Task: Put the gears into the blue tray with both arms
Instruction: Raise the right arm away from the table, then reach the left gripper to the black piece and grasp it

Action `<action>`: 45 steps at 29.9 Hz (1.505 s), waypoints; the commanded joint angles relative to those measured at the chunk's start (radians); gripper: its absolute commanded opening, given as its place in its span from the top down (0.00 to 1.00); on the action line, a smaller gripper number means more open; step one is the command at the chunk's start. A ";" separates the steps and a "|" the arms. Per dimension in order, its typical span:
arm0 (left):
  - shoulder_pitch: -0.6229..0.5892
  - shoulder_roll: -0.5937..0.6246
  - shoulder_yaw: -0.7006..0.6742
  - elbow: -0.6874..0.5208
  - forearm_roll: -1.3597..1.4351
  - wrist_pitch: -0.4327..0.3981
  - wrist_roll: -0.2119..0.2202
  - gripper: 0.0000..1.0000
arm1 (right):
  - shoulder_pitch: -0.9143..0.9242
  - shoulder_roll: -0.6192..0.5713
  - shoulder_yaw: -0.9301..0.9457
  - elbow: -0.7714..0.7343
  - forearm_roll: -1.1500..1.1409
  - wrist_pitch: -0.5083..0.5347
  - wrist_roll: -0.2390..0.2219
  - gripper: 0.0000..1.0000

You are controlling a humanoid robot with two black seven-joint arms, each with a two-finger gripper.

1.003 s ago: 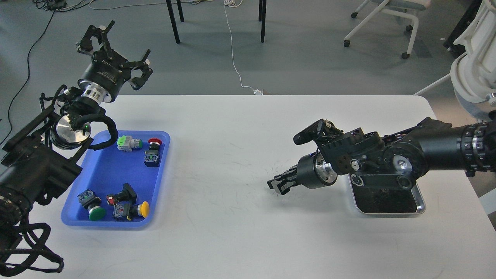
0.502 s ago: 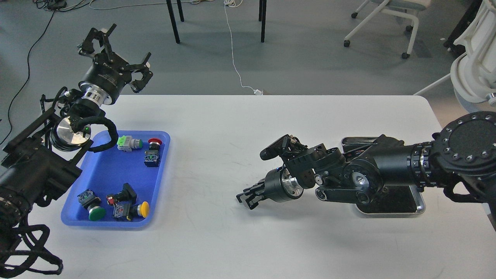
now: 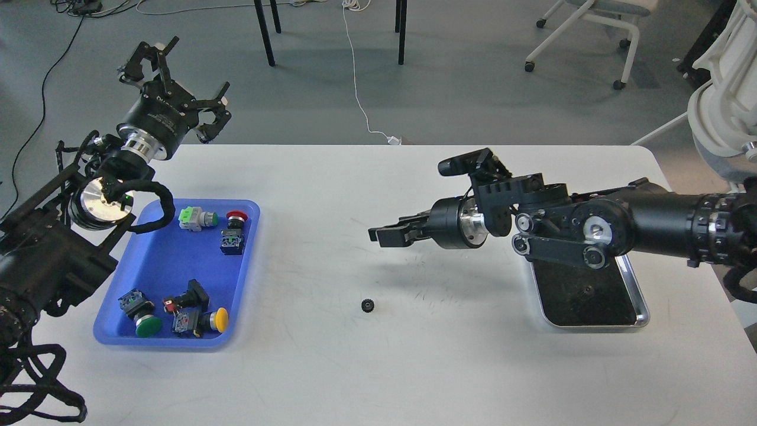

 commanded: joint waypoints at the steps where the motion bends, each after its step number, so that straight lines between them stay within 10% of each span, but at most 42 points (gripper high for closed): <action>1: 0.002 0.022 0.050 -0.091 0.039 0.000 0.000 0.02 | -0.059 -0.153 0.146 0.023 0.036 -0.002 0.057 0.07; 11: 0.015 0.207 0.215 -0.424 0.418 0.000 -0.006 0.02 | -0.390 -0.308 0.736 -0.003 0.271 0.001 0.077 0.04; 22: 0.019 0.289 0.294 -0.769 1.188 -0.002 -0.008 0.02 | -0.487 -0.295 0.870 -0.107 0.881 0.004 0.081 0.04; 36: 0.016 0.146 0.481 -0.796 2.004 0.012 -0.004 0.05 | -0.784 -0.244 1.082 -0.147 1.126 0.396 0.083 0.03; 45: 0.005 0.034 0.567 -0.671 2.208 0.036 -0.003 0.11 | -0.861 -0.227 1.083 -0.141 1.126 0.396 0.115 0.03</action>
